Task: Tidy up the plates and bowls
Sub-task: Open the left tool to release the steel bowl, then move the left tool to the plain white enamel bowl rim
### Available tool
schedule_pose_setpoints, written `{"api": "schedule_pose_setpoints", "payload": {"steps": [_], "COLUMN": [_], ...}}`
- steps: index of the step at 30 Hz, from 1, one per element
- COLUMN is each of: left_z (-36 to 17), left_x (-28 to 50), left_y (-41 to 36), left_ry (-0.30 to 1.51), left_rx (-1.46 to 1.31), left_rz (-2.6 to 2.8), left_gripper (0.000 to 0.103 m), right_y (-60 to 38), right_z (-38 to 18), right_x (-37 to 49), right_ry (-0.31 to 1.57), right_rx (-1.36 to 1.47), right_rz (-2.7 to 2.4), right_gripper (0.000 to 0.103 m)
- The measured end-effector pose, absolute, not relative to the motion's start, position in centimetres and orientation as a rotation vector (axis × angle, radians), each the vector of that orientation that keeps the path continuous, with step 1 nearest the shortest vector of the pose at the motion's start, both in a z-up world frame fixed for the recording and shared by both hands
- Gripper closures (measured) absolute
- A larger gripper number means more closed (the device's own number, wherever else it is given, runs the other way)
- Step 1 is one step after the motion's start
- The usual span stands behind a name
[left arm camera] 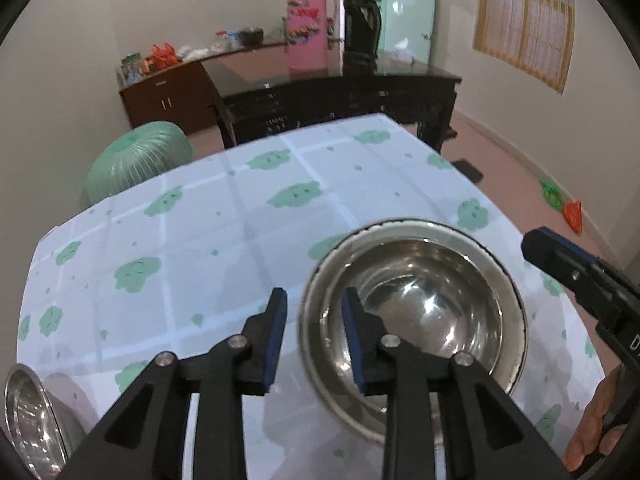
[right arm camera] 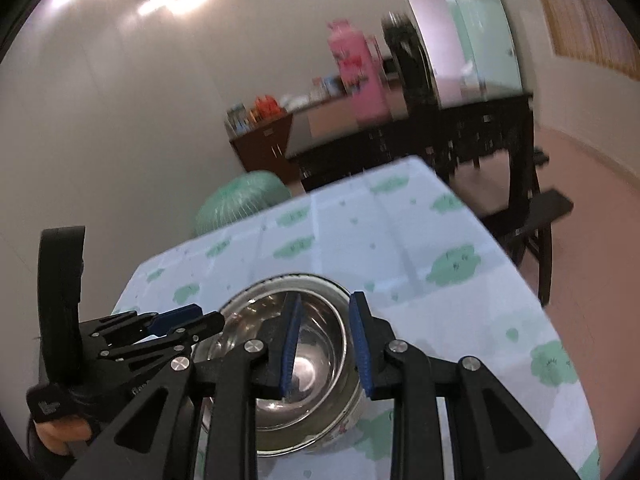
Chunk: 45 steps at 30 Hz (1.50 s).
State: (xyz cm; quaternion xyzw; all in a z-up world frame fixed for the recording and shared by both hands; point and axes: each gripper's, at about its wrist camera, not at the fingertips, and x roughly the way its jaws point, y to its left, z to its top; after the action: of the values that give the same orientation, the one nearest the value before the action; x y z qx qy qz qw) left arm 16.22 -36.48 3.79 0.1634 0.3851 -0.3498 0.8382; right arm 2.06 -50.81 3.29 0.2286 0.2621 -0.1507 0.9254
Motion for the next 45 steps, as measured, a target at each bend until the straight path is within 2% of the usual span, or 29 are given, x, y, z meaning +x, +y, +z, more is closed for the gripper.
{"api": "schedule_pose_setpoints", "payload": {"steps": [4, 7, 14, 18, 20, 22, 23, 34, 45], "left_z": [4.9, 5.3, 4.9, 4.9, 5.0, 5.2, 5.4, 4.0, 1.3], "left_x": [15.8, 15.1, 12.7, 10.5, 9.5, 8.6, 8.2, 4.1, 2.0], "left_y": [-33.2, -30.4, -25.7, -23.7, -22.9, -21.9, -21.3, -18.2, -17.2], "left_ry": [0.721, 0.678, 0.651, 0.6, 0.569, 0.556, 0.549, 0.568, 0.65], "left_rx": [0.302, 0.273, 0.223, 0.235, 0.256, 0.254, 0.239, 0.236, 0.245], "left_rz": [-0.675, -0.621, -0.591, -0.576, -0.566, -0.561, -0.556, -0.56, -0.526], "left_gripper": [0.049, 0.039, 0.038, 0.026, 0.023, 0.012, 0.01, 0.008, 0.004], "right_y": [-49.7, -48.8, -46.2, -44.8, -44.0, -43.4, -43.1, -41.2, -37.0], "right_z": [3.7, 4.2, 4.1, 3.8, 4.0, 4.5, 4.7, 8.5, 1.9], "right_x": [0.5, -0.7, -4.0, -6.0, -7.4, -8.7, -9.5, -19.7, -16.4], "right_ry": [0.475, 0.445, 0.414, 0.406, 0.399, 0.383, 0.373, 0.364, 0.536], "right_rx": [0.437, 0.418, 0.388, 0.392, 0.4, 0.399, 0.395, 0.327, 0.438], "right_rz": [-0.29, -0.285, -0.269, -0.252, -0.235, -0.226, -0.228, -0.255, -0.132], "right_gripper": [0.075, 0.075, 0.075, 0.074, 0.069, 0.042, 0.038, 0.036, 0.036]}}
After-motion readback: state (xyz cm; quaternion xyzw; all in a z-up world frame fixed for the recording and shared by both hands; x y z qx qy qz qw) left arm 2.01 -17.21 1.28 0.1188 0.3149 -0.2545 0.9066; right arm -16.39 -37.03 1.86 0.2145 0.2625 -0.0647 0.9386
